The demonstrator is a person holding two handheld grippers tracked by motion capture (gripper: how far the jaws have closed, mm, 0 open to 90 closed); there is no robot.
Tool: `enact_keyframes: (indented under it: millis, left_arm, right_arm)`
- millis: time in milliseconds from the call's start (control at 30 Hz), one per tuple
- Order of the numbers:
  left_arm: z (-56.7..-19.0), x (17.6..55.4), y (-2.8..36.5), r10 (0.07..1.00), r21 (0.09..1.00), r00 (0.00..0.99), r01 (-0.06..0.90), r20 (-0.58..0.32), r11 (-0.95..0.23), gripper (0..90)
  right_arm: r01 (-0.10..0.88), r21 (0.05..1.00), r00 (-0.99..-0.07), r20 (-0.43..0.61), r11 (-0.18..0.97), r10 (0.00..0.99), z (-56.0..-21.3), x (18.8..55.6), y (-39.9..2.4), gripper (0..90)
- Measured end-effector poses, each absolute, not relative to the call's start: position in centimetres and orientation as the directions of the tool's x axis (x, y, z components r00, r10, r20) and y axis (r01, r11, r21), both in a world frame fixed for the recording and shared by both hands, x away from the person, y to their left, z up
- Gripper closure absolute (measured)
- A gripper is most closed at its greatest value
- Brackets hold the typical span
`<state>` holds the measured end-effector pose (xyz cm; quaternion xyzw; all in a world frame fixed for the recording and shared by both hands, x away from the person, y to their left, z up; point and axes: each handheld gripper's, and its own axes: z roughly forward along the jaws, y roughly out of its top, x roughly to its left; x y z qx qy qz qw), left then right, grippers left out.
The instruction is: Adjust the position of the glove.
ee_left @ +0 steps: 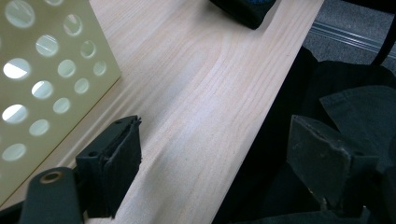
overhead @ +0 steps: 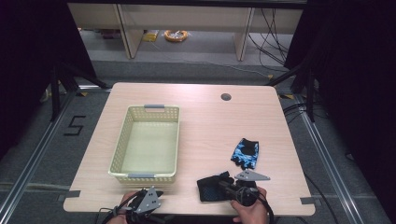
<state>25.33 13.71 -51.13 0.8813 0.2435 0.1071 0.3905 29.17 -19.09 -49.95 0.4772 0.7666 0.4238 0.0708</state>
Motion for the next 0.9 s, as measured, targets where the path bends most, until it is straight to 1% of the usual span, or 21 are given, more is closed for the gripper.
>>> enact_keyframes:
  millis: [33, 67, 100, 133, 167, 200, 233, 267, 300, 367, 400, 433, 467, 533, 567, 667, 700, 733, 767, 900]
  left_arm:
    - [-51.1, 25.4, 13.7, 0.514, 0.733, 0.858, 0.34, 0.015, -0.59, 17.4]
    - [-51.1, 25.3, 13.7, 0.511, 0.738, 0.86, 0.344, 0.002, -0.581, 17.4]
    - [-51.1, 25.3, 13.7, 0.515, 0.741, 0.857, 0.346, -0.001, -0.575, 17.4]
    - [-51.1, 25.4, 13.7, 0.512, 0.733, 0.859, 0.339, 0.015, -0.59, 17.4]
    - [-51.1, 25.4, 13.7, 0.512, 0.733, 0.859, 0.339, 0.015, -0.59, 17.4]
    - [-51.1, 25.3, 13.7, 0.511, 0.739, 0.86, 0.342, 0.004, -0.581, 17.4]
    - [-51.1, 25.3, 13.7, 0.511, 0.739, 0.86, 0.342, 0.004, -0.581, 17.4]
    - [-51.1, 25.3, 13.7, 0.514, 0.737, 0.858, 0.343, 0.007, -0.583, 17.4]
    - [-51.1, 25.3, 13.7, 0.512, 0.738, 0.859, 0.344, 0.003, -0.58, 17.4]
    - [-51.0, 25.3, 13.8, 0.508, 0.732, 0.861, 0.334, 0.019, -0.594, 17.4]
    - [-51.0, 25.3, 13.8, 0.508, 0.734, 0.861, 0.336, 0.014, -0.59, 17.4]
    - [-51.0, 25.3, 13.8, 0.508, 0.734, 0.861, 0.336, 0.014, -0.59, 17.4]
    - [-51.1, 25.4, 13.7, 0.507, 0.733, 0.862, 0.342, 0.005, -0.588, 17.4]
    - [-51.2, 25.3, 13.7, 0.513, 0.739, 0.858, 0.344, 0.003, -0.579, 17.4]
    - [-51.2, 25.3, 13.8, 0.514, 0.734, 0.858, 0.341, 0.013, -0.587, 17.4]
    - [-51.2, 25.5, 13.8, 0.513, 0.728, 0.858, 0.343, 0.014, -0.593, 17.4]
    - [-51.2, 25.4, 13.8, 0.514, 0.728, 0.857, 0.346, 0.011, -0.592, 17.4]
    - [-51.2, 25.4, 13.8, 0.515, 0.732, 0.857, 0.346, 0.008, -0.587, 17.4]
    - [-51.2, 25.4, 13.8, 0.518, 0.733, 0.855, 0.346, 0.01, -0.585, 17.4]
    - [-51.3, 25.4, 13.7, 0.519, 0.732, 0.855, 0.35, 0.005, -0.584, 17.4]
  right_arm:
    - [0.674, 0.713, -0.53, 0.282, 0.195, 0.799, -50.1, 29.2, -19.1, 86.6]
    - [0.696, 0.693, -0.515, 0.296, 0.191, 0.804, -50.8, 29.3, -18.9, 85.5]
    - [0.696, 0.693, -0.515, 0.296, 0.191, 0.804, -50.8, 29.3, -18.9, 85.5]
    - [0.709, 0.683, -0.502, 0.314, 0.176, 0.806, -51.1, 29.4, -19.0, 83.0]
    - [0.709, 0.683, -0.502, 0.314, 0.176, 0.806, -51.1, 29.4, -19.0, 83.0]
    - [0.709, 0.684, -0.502, 0.318, 0.172, 0.804, -51.1, 29.4, -19.0, 75.2]
    - [0.709, 0.684, -0.502, 0.318, 0.172, 0.804, -51.1, 29.4, -19.0, 75.2]
    - [0.711, 0.68, -0.504, 0.319, 0.176, 0.803, -51.1, 29.4, -19.0, 71.4]
    - [0.705, 0.682, -0.521, 0.312, 0.195, 0.794, -51.0, 29.5, -19.1, 64.6]
    - [0.685, 0.691, -0.546, 0.279, 0.229, 0.79, -50.5, 29.5, -19.2, 59.6]
    - [0.594, 0.742, -0.617, 0.172, 0.311, 0.768, -49.4, 29.5, -19.6, 57.4]
    - [0.594, 0.742, -0.617, 0.172, 0.311, 0.768, -49.4, 29.5, -19.6, 57.4]
    - [0.57, 0.747, -0.626, 0.125, 0.343, 0.77, -48.9, 29.5, -19.8, 56.8]
    - [0.482, 0.747, -0.67, -0.022, 0.458, 0.742, -47.6, 29.9, -20.8, 56.1]
    - [0.446, 0.746, -0.679, -0.078, 0.494, 0.73, -47.2, 30.3, -21.4, 56.1]
    - [0.451, 0.727, -0.659, -0.12, 0.518, 0.742, -46.7, 31.4, -23.0, 57.4]
    - [0.463, 0.726, -0.648, -0.116, 0.509, 0.753, -46.6, 31.8, -23.6, 57.6]
    - [0.469, 0.726, -0.632, -0.121, 0.503, 0.765, -46.5, 32.7, -24.7, 58.8]
    - [0.464, 0.718, -0.636, -0.137, 0.519, 0.759, -46.5, 33.3, -25.3, 59.2]
    - [0.485, 0.699, -0.628, -0.14, 0.526, 0.765, -46.5, 34.7, -26.2, 60.5]
